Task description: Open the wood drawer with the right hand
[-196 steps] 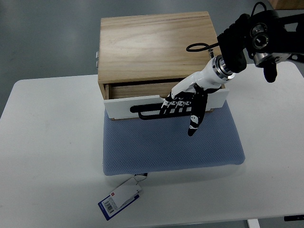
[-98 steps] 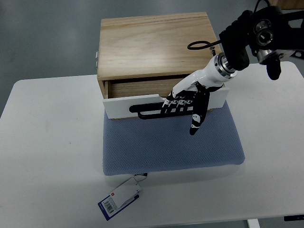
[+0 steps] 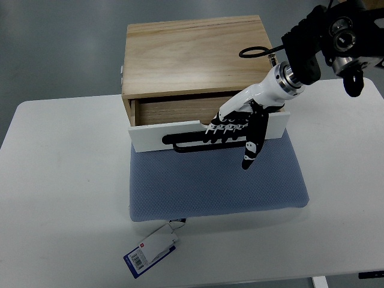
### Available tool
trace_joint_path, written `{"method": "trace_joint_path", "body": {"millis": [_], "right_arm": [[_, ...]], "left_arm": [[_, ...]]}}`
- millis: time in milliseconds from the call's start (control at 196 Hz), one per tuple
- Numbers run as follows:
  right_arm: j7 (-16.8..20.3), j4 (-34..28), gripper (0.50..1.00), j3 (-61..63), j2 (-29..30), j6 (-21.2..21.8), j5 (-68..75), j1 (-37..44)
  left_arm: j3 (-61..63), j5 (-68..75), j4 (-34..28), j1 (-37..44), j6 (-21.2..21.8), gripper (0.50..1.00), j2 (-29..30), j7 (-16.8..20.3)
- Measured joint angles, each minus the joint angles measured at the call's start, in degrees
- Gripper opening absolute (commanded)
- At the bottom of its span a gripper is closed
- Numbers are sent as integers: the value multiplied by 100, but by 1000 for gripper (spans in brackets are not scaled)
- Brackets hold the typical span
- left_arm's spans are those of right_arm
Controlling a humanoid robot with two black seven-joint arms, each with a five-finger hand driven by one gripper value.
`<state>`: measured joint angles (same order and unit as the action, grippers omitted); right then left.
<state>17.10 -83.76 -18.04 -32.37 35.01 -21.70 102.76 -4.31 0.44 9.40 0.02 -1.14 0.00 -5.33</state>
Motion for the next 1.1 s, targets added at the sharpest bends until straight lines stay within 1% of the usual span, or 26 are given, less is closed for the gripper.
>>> {"method": "trace_joint_path", "body": {"millis": [448,631,764,916,1033,1099], "right_arm": [[-13,-184,919,65,-233,-1,16,352],[-23,-437,921,104,-401,-1,131,647],[-19,-486,921,195,-500,-1,432,871],[-15,-282,921,494,-701,-1,978,1043],[-21,40,919,775,-896,-1,1373,989],[-104,237,919,936,-1059,-1,1642,892]], "left_arm": [[0,0,0,1,0,1000,0,-1],[0,0,0,3,0,1000,0,-2],[0,0,0,-1,0,1000,0,-2],[1,0,0,1,0,1000,0,-2],[1,0,0,-1,0,1000,0,-1],[0,0,0,-2,0,1000,0,0]]}}
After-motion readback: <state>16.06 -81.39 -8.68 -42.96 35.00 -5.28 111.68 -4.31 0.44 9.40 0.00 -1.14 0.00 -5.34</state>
